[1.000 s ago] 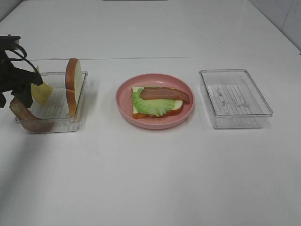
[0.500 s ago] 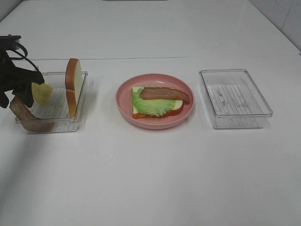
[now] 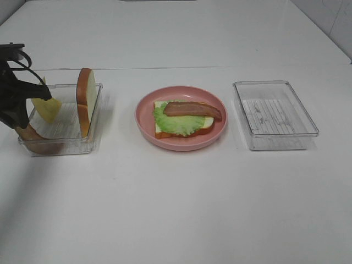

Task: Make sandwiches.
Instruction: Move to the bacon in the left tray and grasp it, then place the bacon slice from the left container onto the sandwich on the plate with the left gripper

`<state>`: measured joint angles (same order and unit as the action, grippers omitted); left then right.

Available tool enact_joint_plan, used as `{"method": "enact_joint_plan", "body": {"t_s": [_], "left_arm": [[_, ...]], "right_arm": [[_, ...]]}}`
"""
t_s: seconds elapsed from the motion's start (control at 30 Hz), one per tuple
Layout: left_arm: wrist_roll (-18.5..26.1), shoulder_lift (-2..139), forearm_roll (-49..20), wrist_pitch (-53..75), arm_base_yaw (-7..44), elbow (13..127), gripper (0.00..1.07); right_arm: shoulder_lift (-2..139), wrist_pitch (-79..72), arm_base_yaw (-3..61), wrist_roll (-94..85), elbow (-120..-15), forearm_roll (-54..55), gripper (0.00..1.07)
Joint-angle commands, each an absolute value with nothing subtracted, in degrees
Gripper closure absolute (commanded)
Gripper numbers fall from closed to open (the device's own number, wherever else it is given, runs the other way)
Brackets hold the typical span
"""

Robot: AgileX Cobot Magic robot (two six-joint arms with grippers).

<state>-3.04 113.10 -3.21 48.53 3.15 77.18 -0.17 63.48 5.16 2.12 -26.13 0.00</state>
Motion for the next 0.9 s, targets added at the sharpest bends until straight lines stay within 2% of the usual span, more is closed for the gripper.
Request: {"method": "enact_joint_plan", "body": {"t_s": [0.03, 0.57, 0.9], "left_arm": [[-2.9, 113.2, -3.8, 49.3, 3.4, 77.5, 1.07], [-3.1, 112.7, -3.8, 50.7, 3.4, 77.5, 1.07], [-3.6, 103.6, -3.8, 50.9, 3.4, 77.5, 1.07]], "right_arm": [[-1.7, 63.0, 5.0, 1.6, -26.0, -0.7, 0.11], [-1.7, 63.0, 5.0, 1.6, -26.0, -0.7, 0.11], [-1.7, 63.0, 5.0, 1.6, -26.0, -0.7, 0.11]]}}
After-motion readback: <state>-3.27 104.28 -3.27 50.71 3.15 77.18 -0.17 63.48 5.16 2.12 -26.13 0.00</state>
